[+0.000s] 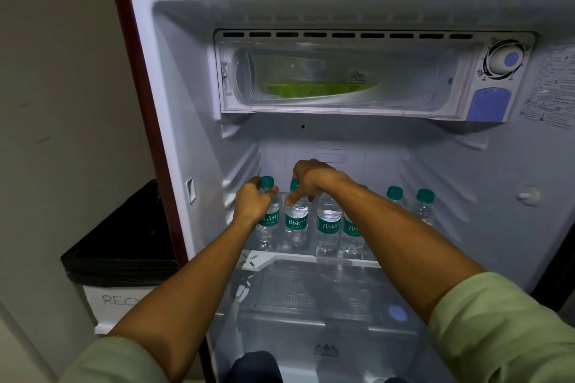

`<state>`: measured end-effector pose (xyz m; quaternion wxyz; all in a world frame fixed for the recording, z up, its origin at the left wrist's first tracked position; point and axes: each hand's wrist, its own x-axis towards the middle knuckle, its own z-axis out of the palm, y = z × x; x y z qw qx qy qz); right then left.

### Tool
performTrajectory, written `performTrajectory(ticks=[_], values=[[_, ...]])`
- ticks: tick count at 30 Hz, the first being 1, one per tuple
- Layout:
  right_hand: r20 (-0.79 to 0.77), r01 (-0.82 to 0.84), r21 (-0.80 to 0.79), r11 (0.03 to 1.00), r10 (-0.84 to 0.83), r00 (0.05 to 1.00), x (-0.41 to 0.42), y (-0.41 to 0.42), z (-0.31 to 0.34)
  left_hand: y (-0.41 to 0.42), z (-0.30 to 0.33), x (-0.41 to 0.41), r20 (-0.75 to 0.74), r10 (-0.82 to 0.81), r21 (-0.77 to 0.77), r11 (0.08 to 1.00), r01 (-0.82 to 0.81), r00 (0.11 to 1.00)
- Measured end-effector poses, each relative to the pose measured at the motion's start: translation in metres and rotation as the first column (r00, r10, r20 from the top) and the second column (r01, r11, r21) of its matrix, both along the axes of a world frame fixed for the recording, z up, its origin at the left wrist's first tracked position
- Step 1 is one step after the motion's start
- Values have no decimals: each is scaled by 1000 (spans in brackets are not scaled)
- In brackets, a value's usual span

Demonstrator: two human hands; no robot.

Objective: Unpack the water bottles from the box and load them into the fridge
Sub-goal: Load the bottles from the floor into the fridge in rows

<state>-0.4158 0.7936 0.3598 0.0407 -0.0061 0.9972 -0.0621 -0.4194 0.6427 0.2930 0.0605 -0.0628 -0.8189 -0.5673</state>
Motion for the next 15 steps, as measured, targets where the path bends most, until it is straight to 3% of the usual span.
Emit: performTrajectory(ticks=[15], values=[[97, 22, -57, 998, -17, 995, 4, -3, 7, -10, 1, -3, 31, -61, -14, 998, 61, 998]])
